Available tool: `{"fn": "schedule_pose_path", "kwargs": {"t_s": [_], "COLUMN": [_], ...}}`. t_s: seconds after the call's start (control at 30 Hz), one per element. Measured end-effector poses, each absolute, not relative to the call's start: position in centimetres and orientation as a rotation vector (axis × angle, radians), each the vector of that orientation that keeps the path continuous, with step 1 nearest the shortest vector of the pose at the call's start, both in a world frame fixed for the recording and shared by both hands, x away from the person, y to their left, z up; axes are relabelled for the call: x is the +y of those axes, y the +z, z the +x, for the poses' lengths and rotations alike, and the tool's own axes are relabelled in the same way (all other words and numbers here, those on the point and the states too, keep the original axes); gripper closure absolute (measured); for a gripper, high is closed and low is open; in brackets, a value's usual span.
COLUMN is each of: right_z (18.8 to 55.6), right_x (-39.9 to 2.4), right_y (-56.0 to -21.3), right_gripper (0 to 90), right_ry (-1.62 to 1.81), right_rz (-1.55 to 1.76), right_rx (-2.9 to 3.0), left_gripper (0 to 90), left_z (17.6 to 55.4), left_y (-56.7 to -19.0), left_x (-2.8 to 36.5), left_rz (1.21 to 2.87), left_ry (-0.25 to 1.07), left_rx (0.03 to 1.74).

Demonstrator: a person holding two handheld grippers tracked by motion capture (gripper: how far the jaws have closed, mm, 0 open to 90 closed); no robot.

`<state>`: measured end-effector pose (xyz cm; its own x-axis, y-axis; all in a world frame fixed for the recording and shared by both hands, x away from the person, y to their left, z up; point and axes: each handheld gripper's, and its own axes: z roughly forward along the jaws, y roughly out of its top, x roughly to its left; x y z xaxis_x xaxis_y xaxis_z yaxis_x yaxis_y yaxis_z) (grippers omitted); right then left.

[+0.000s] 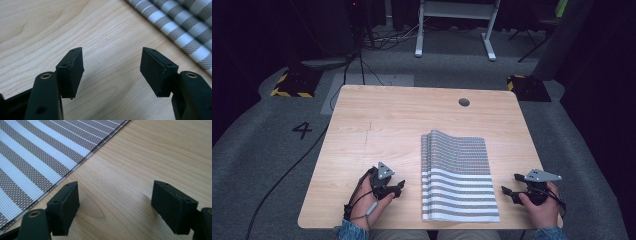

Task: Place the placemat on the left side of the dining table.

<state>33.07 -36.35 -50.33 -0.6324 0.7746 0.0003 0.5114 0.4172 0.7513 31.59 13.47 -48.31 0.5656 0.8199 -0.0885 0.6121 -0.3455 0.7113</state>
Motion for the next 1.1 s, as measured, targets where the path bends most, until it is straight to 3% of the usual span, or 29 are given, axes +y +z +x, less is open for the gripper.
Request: {"fn": "schedule_pose_path", "kwargs": {"t_s": [0.5, 1.1], "right_z": [33.1, 33.1], "right_x": [-36.4, -36.4], "right_y": [-50.3, -50.3], "right_gripper": [22.7, 22.5], "right_ry": [1.051, 1.043], "right_rz": [1.091, 1.084], "right_rx": [2.337, 2.339], "left_gripper": [35.2, 34.4], "left_z": [31.6, 32.5], "left_y": [-45.6, -44.8], "left_x": [12.6, 7.8], "left_rz": [2.082, 2.108], "left_ry": [0.369, 0.265], "left_rx": [1.044, 0.884]}}
